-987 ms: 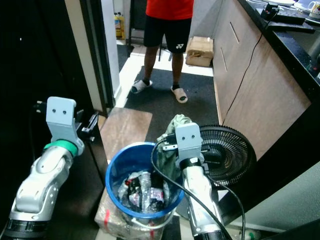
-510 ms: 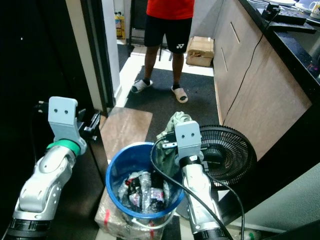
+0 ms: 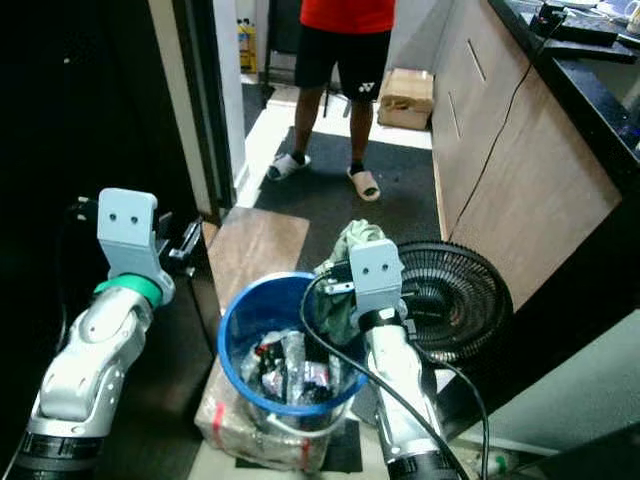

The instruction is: Clothes washing

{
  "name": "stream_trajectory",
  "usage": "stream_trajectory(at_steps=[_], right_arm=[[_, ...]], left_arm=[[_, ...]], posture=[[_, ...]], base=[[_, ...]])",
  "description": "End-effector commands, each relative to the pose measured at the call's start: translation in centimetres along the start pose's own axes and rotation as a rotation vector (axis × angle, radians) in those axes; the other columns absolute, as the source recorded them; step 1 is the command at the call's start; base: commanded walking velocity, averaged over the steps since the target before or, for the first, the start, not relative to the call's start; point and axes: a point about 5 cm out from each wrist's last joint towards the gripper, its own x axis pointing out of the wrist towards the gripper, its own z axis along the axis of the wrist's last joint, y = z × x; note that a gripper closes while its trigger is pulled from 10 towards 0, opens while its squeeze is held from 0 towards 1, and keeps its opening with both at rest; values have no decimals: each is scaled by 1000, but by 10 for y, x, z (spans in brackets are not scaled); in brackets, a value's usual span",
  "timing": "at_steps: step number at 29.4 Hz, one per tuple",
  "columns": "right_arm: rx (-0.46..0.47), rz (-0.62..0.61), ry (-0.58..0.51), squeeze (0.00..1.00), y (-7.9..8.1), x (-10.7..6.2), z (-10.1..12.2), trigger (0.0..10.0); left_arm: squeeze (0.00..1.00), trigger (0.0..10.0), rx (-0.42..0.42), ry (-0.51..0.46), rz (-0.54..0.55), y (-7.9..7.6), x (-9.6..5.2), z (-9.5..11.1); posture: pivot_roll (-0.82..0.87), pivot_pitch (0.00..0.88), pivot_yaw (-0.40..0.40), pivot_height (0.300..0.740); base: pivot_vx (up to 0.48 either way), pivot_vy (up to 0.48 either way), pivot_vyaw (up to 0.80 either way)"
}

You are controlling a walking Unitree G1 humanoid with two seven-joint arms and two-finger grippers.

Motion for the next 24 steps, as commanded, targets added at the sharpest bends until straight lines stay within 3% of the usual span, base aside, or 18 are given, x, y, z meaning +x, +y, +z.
stream_trajectory(at_steps=[1, 9, 13, 24], right_arm=[[-8, -3, -1, 0, -1, 0, -2, 10000], [-9, -4, -1, 0, -1, 0, -2, 10000], [-6, -5, 1, 0, -2, 0, -3, 10000], [12, -17, 16, 0, -4, 0, -6, 10000]], left_arm=[[0, 10000, -1, 19, 9, 2, -1, -6], [0, 10000, 0, 18, 8, 1, -1, -6], [0, 10000, -1, 17, 11, 2, -1, -5], [0, 10000, -13, 14, -13, -2, -1, -4]], posture=[[80, 38, -3, 740], [80, 38, -3, 740], [80, 38, -3, 740], [78, 47, 1, 740]], base=[[-315, 0, 0], [-296, 0, 0], [0, 0, 0], [0, 0, -800]])
